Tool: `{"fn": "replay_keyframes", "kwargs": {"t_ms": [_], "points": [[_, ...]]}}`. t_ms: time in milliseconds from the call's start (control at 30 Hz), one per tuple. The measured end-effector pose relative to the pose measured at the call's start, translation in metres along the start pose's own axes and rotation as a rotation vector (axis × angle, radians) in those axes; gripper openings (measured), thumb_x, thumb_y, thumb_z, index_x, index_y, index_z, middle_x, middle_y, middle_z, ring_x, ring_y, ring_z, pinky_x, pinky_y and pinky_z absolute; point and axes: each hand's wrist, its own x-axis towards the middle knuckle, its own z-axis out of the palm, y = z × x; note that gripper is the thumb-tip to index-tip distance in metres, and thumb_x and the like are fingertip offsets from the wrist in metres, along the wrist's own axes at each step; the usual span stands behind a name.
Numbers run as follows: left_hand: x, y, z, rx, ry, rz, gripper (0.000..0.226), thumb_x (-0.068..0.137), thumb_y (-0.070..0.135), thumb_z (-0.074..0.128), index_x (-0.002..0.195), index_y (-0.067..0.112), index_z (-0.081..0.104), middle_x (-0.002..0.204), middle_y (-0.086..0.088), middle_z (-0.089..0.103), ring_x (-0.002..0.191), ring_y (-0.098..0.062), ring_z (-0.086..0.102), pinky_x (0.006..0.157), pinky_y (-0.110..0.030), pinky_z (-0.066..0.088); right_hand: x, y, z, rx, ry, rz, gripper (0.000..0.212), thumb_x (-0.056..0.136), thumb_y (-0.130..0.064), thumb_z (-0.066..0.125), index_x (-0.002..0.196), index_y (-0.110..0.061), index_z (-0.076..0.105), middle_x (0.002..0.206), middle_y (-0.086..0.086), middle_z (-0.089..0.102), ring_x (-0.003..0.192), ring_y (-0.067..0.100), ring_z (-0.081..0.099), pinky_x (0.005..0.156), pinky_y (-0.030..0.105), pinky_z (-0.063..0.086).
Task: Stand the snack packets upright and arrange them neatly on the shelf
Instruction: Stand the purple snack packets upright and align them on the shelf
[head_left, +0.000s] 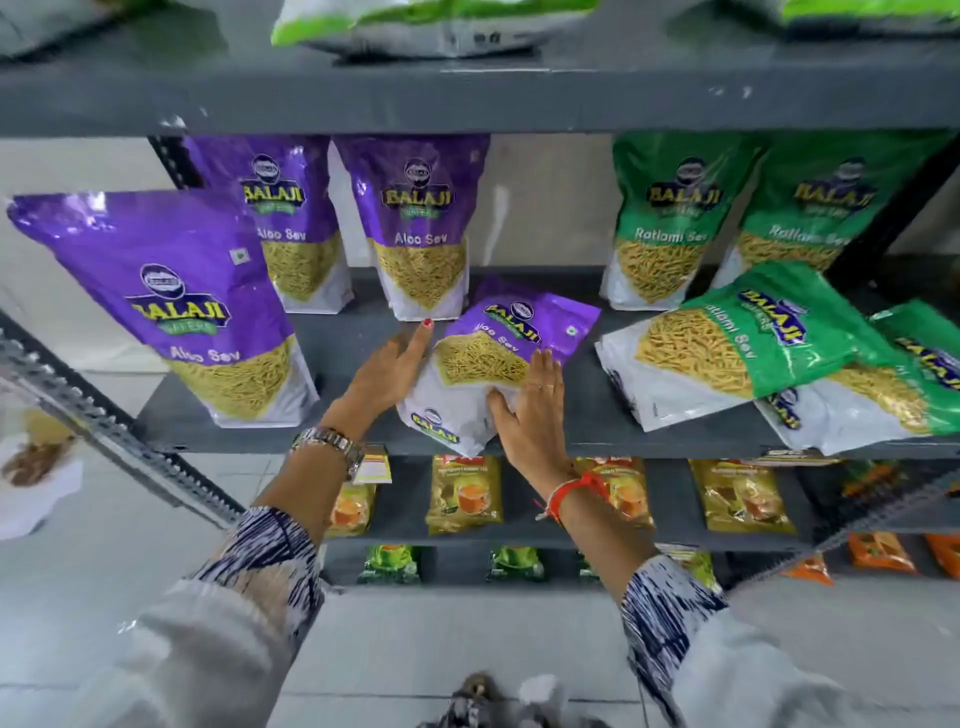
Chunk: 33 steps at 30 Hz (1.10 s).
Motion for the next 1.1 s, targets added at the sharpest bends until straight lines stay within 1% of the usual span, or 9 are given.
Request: {"fn": "replay_keyframes", "kwargs": {"t_ms": [133,233,333,400,467,667,767,900,1100], "points": [[0.023,0.007,-0.001,-0.141,-0.164,-0.101,0.046,0.093,0.044,0.035,0.103,0.008,0.063,0.108,-0.013,0.061,0.104,-0.029,0.056,0.086,-0.026,0.038,0.01,-0.008,0.009,0.365,0.241,0.214,0.048,0.082,-0.016,0.049,0.125,0.004,0.053,0.139,0.025,0.046,0.134,0.038,0.035,0.112,0.041,0.025],[0.053,0.001,0.005,-0.297,-0.2,-0.139,0.019,0.083,0.032,0.059,0.077,0.015,0.063,0.071,-0.007,0.055,0.068,-0.021,0.05,0.062,-0.025,0.043,0.024,-0.007,0.01,0.739,0.374,0.546,0.034,0.085,-0.016,0.055,0.113,0.004,0.054,0.115,0.02,0.059,0.108,0.031,0.055,0.089,0.038,0.043],[0.078,-0.015,0.014,-0.49,-0.183,-0.225,0.017,0.069,0.027,0.071,0.065,0.015,0.06,0.064,-0.011,0.059,0.069,-0.022,0.055,0.069,-0.032,0.045,0.036,0.002,0.012,0.91,0.333,0.732,0.012,0.087,-0.02,0.061,0.084,-0.008,0.059,0.089,0.008,0.063,0.084,0.022,0.056,0.075,0.032,0.041],[0.077,-0.009,0.016,-0.588,-0.179,-0.266,0.013,0.076,0.015,0.067,0.065,0.01,0.061,0.046,-0.001,0.064,0.048,-0.015,0.06,0.056,-0.021,0.05,0.039,0.008,0.012,0.936,0.372,0.779,0.026,0.084,-0.022,0.066,0.063,-0.015,0.052,0.072,0.002,0.059,0.073,0.019,0.054,0.072,0.035,0.044],[0.075,-0.006,0.019,-0.663,-0.186,-0.268,0.016,0.08,0.007,0.062,0.065,0.009,0.059,0.036,0.005,0.061,0.038,-0.008,0.057,0.048,-0.019,0.049,0.04,0.013,0.012,0.945,0.385,0.821,0.028,0.083,-0.024,0.068,0.061,-0.016,0.052,0.072,0.004,0.059,0.071,0.021,0.055,0.073,0.037,0.048],[0.067,-0.011,0.022,-0.789,-0.101,-0.303,0.019,0.081,0.007,0.06,0.063,0.007,0.058,0.036,0.004,0.061,0.042,-0.013,0.057,0.054,-0.024,0.048,0.035,0.018,0.003,0.991,0.344,0.759,0.034,0.093,-0.022,0.054,0.061,-0.019,0.044,0.06,-0.003,0.045,0.052,0.01,0.04,0.044,0.021,0.032],[0.045,-0.007,0.02,-0.874,-0.096,-0.255,0.018,0.085,0.004,0.053,0.069,0.007,0.061,0.044,0.004,0.066,0.046,-0.012,0.061,0.045,-0.018,0.051,0.025,0.013,-0.012,1.039,0.375,0.703,0.028,0.093,-0.015,0.054,0.066,-0.018,0.046,0.066,-0.001,0.051,0.061,0.013,0.048,0.057,0.025,0.04],[0.008,-0.01,0.017,-0.957,-0.043,-0.205,0.015,0.086,0.006,0.05,0.082,0.006,0.065,0.076,-0.008,0.066,0.067,-0.019,0.056,0.064,-0.029,0.049,0.004,0.006,-0.039,1.07,0.382,0.525,0.026,0.092,-0.01,0.054,0.067,-0.017,0.048,0.07,0.0,0.05,0.071,0.013,0.049,0.07,0.028,0.042],[-0.054,0.014,0.0,-1.009,-0.042,-0.028,0.028,0.091,0.0,0.039,0.07,0.01,0.055,0.038,0.01,0.058,0.033,0.001,0.046,0.038,-0.011,0.04,-0.021,-0.013,-0.077,1.103,0.344,0.326,0.024,0.093,-0.013,0.053,0.07,-0.018,0.05,0.058,-0.01,0.056,0.06,0.005,0.05,0.058,0.021,0.042]]}}
